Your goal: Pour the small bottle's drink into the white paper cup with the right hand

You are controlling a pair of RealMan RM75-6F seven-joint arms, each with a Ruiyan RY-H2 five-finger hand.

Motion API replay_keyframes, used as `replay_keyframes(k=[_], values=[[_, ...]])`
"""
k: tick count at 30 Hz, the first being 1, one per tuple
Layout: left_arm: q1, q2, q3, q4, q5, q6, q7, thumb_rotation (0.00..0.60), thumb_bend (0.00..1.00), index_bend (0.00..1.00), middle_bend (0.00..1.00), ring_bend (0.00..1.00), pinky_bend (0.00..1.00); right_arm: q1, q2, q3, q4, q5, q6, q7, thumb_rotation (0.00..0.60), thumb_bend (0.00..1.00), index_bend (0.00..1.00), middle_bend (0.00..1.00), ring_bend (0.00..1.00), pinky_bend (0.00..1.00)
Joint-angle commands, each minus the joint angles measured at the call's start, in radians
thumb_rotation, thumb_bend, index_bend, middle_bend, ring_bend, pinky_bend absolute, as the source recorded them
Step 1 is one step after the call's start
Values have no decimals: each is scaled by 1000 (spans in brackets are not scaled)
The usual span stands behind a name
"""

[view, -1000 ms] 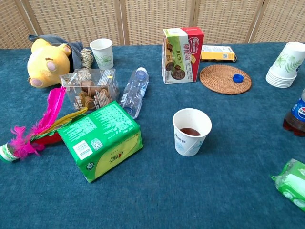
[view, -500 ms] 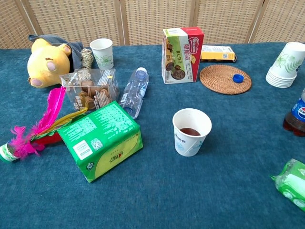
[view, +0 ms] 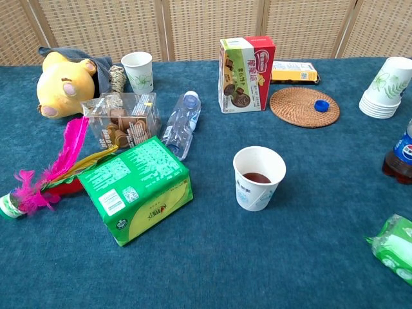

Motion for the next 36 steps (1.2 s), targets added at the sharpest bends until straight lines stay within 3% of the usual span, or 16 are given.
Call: replay_keyframes(k=[1, 36], values=[[-1, 1, -1, 1, -4, -3, -2, 600, 368, 0, 0, 0, 0, 7, -12, -1, 11, 0, -4, 12, 403, 0, 0, 0, 0, 0], [-10, 7, -2, 0, -16, -24, -17, 600, 368, 0, 0, 0, 0, 62, -158, 3, 97, 9, -12, 64, 413, 0, 0, 0, 0, 0]])
